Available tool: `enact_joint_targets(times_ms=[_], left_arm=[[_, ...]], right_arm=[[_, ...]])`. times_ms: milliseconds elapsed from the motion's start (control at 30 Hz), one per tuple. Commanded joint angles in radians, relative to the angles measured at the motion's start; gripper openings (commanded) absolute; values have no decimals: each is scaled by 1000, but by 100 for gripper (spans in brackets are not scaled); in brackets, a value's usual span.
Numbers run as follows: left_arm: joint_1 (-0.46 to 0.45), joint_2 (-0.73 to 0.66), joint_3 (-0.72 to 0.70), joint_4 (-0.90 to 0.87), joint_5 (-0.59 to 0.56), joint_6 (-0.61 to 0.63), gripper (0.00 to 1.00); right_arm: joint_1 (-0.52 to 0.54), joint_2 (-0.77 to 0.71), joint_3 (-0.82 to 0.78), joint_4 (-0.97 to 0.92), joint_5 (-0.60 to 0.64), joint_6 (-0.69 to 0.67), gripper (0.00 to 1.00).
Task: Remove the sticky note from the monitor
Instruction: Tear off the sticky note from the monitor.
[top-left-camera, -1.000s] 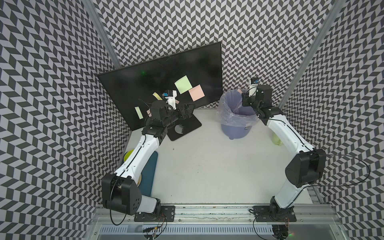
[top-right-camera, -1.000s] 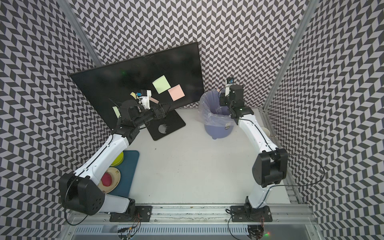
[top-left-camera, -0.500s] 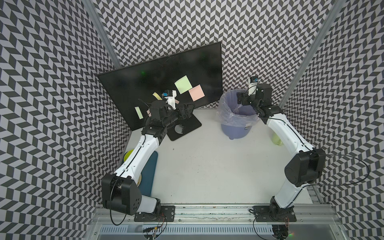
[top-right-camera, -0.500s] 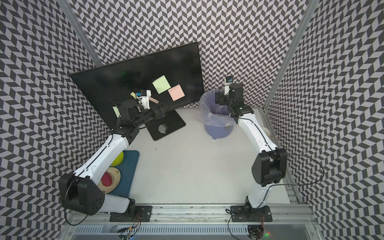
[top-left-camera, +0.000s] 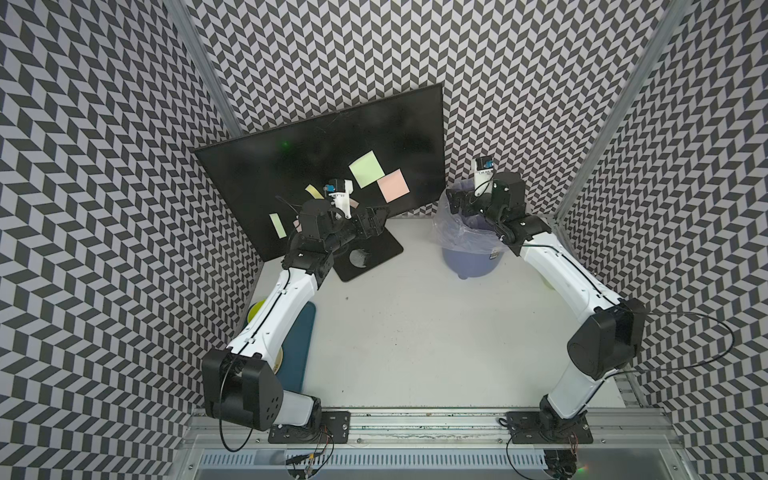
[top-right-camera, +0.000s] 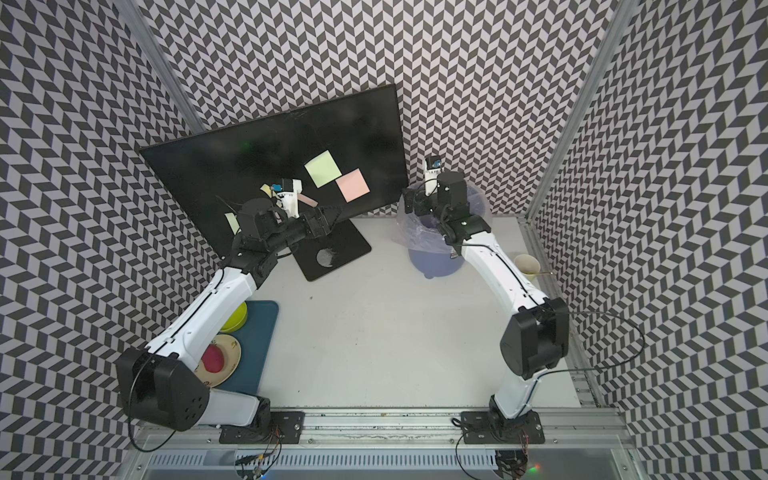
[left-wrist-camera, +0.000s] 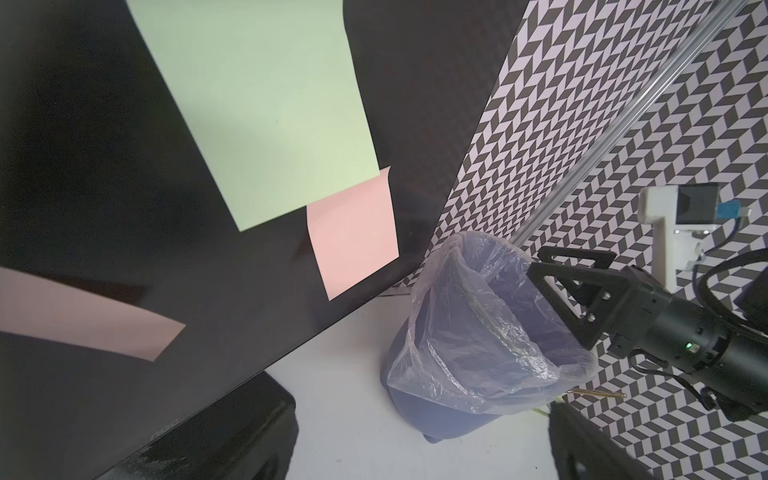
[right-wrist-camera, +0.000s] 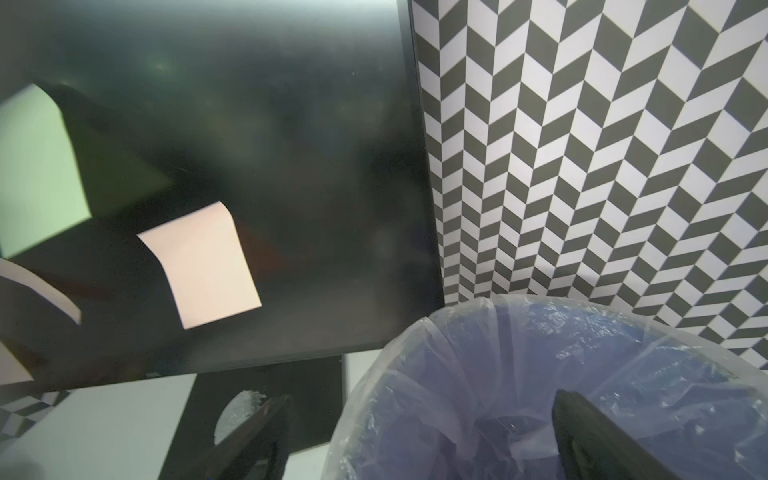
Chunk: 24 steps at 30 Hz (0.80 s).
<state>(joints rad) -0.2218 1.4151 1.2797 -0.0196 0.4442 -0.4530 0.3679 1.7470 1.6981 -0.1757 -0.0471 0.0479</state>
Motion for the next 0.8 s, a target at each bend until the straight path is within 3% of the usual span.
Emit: enact_joint_targets(times_ms=[0, 233, 467, 767], left_arm=[[11, -35, 37, -11, 16, 22, 100], [32, -47, 28, -17, 30, 20, 100], [50, -74, 12, -24, 37, 22, 100], [78, -96, -4, -30, 57, 23, 100]], right_arm=[[47, -10, 12, 98, -108, 62, 99], [100, 63, 33, 257, -284, 286, 98], [135, 192, 84, 378, -333, 508, 94], [167, 290, 130, 449, -316, 591, 93]])
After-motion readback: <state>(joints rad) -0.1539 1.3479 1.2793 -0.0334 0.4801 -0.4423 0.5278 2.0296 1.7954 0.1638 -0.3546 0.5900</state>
